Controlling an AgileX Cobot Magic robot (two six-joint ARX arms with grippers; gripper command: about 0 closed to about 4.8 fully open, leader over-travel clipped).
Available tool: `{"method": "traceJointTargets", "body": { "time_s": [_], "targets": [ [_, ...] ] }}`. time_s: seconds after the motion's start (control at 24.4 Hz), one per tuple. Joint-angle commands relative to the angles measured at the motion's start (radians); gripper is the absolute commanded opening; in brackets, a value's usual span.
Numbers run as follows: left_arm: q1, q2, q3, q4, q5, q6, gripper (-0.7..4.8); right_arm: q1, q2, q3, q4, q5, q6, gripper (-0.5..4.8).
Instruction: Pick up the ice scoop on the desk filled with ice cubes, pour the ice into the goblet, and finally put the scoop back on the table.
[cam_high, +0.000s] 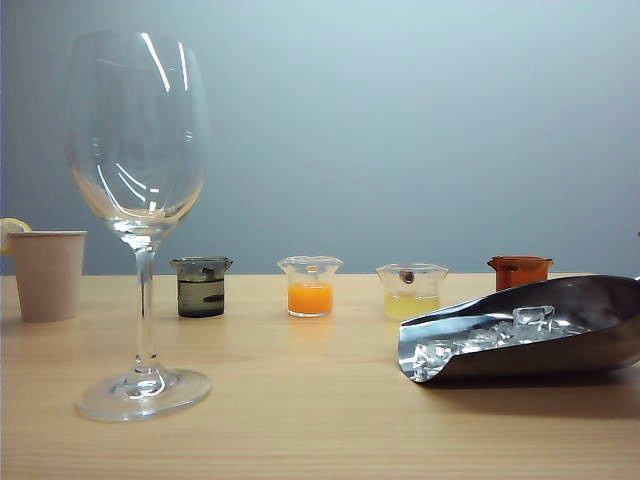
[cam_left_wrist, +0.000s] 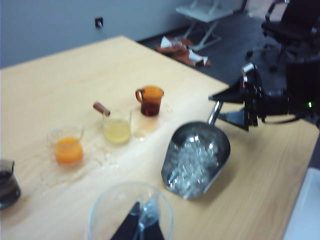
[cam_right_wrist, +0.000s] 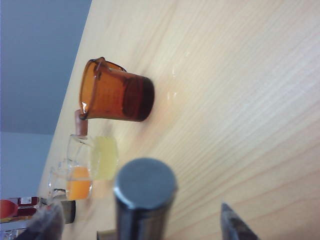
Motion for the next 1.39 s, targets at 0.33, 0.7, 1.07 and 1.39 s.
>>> {"method": "traceJointTargets", "body": {
  "time_s": [0.33, 0.7, 1.07, 1.39],
  "targets": [
    [0.001, 0.009, 0.01, -0.067, 0.004, 0.018, -0.05, 0.006, 0.032, 0.005, 0.04, -0.005, -0.001, 3.99],
    [0.001, 0.01, 0.011, -0.045, -0.019, 0.018, -0.05, 0.007, 0.095, 0.01, 0.141, -0.027, 0.0, 3.68],
    [0.001, 0.01, 0.011, -0.045, -0.018, 0.018, -0.05, 0.007, 0.175, 0.028, 0.193, -0.06, 0.0, 3.68],
    [0.001, 0.01, 0.011, -0.045, -0.018, 0.018, -0.05, 0.007, 0.195, 0.028, 0.2, -0.066, 0.0, 3.68]
  ]
}}
